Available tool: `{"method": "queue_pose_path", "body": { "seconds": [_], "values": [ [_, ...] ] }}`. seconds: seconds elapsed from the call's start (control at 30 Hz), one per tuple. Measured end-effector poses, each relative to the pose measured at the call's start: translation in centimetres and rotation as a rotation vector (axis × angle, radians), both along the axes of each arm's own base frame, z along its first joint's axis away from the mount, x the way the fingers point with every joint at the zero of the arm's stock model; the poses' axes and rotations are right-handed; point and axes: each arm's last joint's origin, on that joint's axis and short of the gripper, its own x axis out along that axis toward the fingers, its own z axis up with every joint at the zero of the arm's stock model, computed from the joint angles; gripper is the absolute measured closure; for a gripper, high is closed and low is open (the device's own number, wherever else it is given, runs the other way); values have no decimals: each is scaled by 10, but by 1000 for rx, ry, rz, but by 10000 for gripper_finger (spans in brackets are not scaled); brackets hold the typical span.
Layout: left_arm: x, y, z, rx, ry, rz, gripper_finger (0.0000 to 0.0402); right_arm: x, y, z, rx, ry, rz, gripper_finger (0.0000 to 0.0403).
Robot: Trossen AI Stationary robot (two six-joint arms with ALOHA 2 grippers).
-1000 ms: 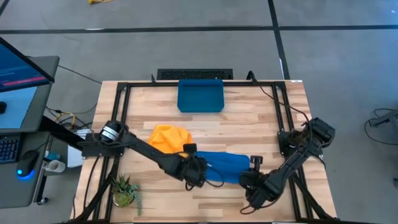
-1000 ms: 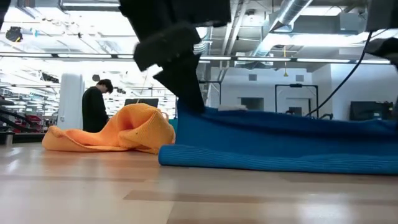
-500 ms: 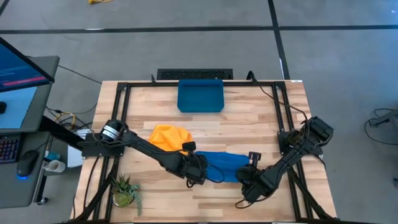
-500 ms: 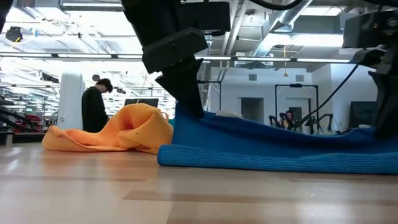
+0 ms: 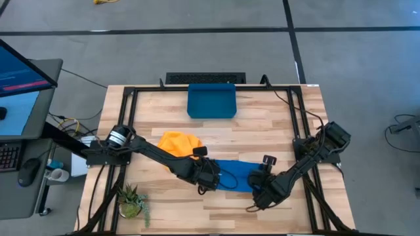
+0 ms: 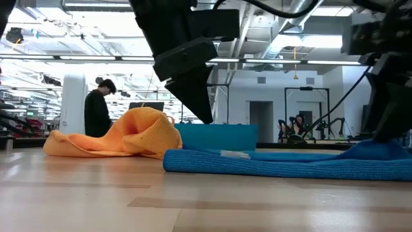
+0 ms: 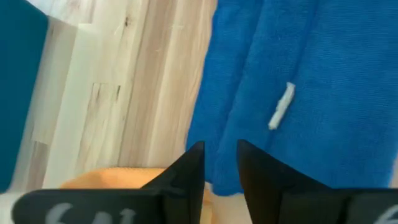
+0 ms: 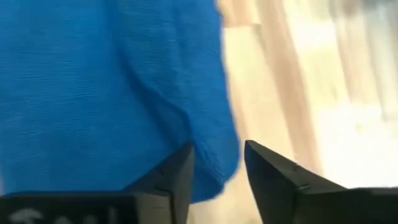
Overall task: Roll microfiber towels into tight, uniform cylinder then place into a basket
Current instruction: Fold the blue microfiber towel
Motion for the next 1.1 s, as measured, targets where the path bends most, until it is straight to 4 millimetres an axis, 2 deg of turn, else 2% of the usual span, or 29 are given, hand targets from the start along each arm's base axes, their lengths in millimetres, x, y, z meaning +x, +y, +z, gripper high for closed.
{"method": "queue_pose_path", "body": {
  "seconds": [0.13,0.3,0.47,0.6,0.7,0.83,1.1],
  "values": [
    [2,4,-1,-54,20,-6,302,-3,-7,2,-41,39,-39,207],
    [-1,-4,-2,-124,61,-82,307,-14,-12,17,-78,68,-43,209],
    [-6,-23,-1,-130,60,-162,311,-28,-12,46,-31,-45,-33,230],
    [-5,-34,-4,-147,-7,-204,311,-30,2,58,118,-180,63,244],
    [-6,-36,-13,-147,-40,-243,311,-26,16,52,224,-272,196,254],
    [-10,-33,-28,-172,-45,-256,311,-23,22,33,291,-277,292,273],
    [-7,-19,-33,-180,-39,-227,311,-17,3,3,353,-203,241,313]
  ]
}}
